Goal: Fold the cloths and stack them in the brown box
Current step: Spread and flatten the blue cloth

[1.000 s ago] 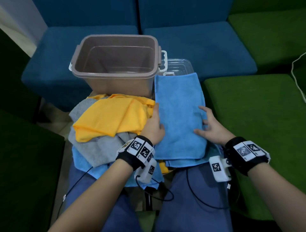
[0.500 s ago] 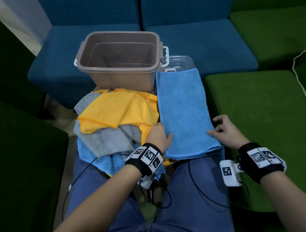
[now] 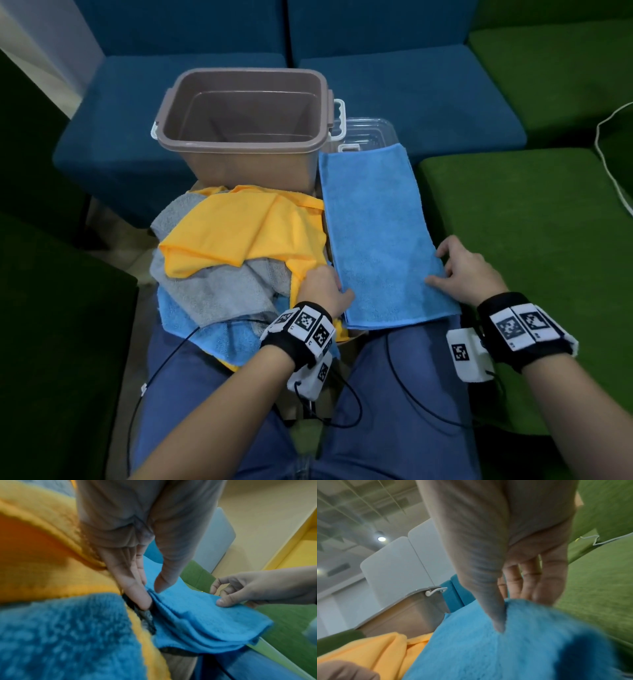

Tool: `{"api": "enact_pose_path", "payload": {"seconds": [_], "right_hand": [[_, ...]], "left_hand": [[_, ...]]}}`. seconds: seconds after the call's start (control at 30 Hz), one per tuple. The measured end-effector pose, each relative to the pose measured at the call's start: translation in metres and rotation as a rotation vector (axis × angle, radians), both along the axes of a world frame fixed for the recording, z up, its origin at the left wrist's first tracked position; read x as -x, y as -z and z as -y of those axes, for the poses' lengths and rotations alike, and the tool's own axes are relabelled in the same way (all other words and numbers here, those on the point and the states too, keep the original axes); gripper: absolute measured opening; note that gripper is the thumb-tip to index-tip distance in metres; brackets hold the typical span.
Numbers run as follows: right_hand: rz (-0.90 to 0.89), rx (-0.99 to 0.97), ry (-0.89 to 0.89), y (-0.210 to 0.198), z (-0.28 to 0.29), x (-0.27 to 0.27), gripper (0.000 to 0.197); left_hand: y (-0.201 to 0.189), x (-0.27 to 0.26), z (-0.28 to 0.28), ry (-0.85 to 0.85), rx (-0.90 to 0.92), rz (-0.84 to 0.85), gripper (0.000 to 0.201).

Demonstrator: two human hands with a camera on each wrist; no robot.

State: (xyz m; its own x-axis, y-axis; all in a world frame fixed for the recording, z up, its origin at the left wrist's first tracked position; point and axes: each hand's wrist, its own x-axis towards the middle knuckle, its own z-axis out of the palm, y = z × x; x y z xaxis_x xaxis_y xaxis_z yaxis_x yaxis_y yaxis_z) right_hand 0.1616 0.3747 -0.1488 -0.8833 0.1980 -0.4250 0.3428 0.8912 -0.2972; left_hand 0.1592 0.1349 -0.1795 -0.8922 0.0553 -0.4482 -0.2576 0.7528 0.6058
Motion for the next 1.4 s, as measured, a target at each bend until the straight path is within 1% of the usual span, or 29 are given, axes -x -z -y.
{"api": "enact_pose_path", "payload": {"seconds": [0.07,0.17,0.3,0.37,0.43,0.5,0.57,0.63,0.67,0.7,0.73,0.77,0.8,0.83,0.87,0.9,0.97,1.07,1.17,1.23,1.3,1.33,1.4], "right_hand": [[0.082,0.055,0.010,0.008,0.006,-0.003,0.045],[0.062,0.116,0.055,0.017,0.010,-0.005,0.041],[0.007,0.080,0.043,0.017,0.011,-0.005,0.031],[-0.030,0.054,0.049,0.017,0.010,-0.008,0.030],[-0.023,0.030,0.043,0.019,0.009,-0.011,0.031],[0.025,0.010,0.013,0.021,0.012,-0.013,0.029],[0.018,-0.037,-0.042,0.020,0.015,-0.010,0.023],[-0.070,-0.116,-0.143,0.015,0.019,-0.005,0.025],[-0.131,-0.122,-0.191,0.012,0.023,-0.003,0.031],[-0.182,-0.092,-0.226,0.011,0.027,-0.001,0.041],[-0.200,-0.044,-0.254,0.011,0.030,0.000,0.054],[-0.177,-0.007,-0.285,0.013,0.034,0.000,0.068],[-0.115,0.003,-0.324,0.018,0.037,-0.002,0.082],[-0.030,-0.012,-0.360,0.025,0.038,-0.005,0.092],[0.051,-0.037,-0.385,0.032,0.038,-0.010,0.097],[0.108,-0.053,-0.394,0.039,0.034,-0.014,0.098],[0.149,-0.051,-0.376,0.046,0.022,-0.022,0.097],[0.191,-0.040,-0.289,0.048,0.004,-0.026,0.095],[0.213,-0.082,-0.250,0.048,-0.004,-0.020,0.094],[0.127,-0.107,-0.283,0.043,0.004,-0.014,0.095],[0.002,-0.080,-0.354,0.038,0.021,-0.006,0.096],[-0.023,-0.056,-0.404,0.036,0.029,-0.001,0.095],[0.020,-0.028,-0.487,0.036,0.042,0.008,0.095]], "left_hand": [[-0.001,0.000,-0.001,0.021,0.026,0.017,0.028],[-0.003,-0.002,-0.002,0.022,0.048,0.030,0.022],[-0.004,-0.003,-0.002,0.014,0.051,0.001,0.008],[-0.004,-0.004,-0.001,0.006,0.037,0.000,0.010],[-0.003,-0.005,0.000,0.010,0.040,0.004,0.011],[-0.003,-0.007,0.001,0.037,0.052,0.018,0.011],[-0.004,-0.006,0.000,0.092,0.070,0.001,0.012],[-0.007,-0.002,-0.002,0.145,0.076,-0.079,0.012],[-0.010,0.001,-0.003,0.153,0.060,-0.143,0.013],[-0.012,0.004,-0.006,0.157,0.029,-0.203,0.018],[-0.012,0.006,-0.009,0.174,0.001,-0.252,0.031],[-0.011,0.008,-0.012,0.215,-0.007,-0.267,0.052],[-0.008,0.009,-0.014,0.287,0.017,-0.245,0.076],[-0.004,0.009,-0.015,0.380,0.084,-0.204,0.097],[0.001,0.010,-0.015,0.477,0.177,-0.167,0.113],[0.007,0.010,-0.013,0.559,0.261,-0.141,0.122],[0.015,0.011,-0.009,0.642,0.332,-0.107,0.131],[0.017,0.012,-0.008,0.688,0.374,-0.084,0.146],[0.017,0.012,-0.011,0.712,0.420,-0.079,0.153],[0.017,0.012,-0.012,0.719,0.420,-0.071,0.156],[0.016,0.013,-0.012,0.715,0.426,-0.064,0.157],[0.014,0.013,-0.013,0.716,0.437,-0.056,0.157],[0.006,0.014,-0.018,0.728,0.494,-0.047,0.153]]}}
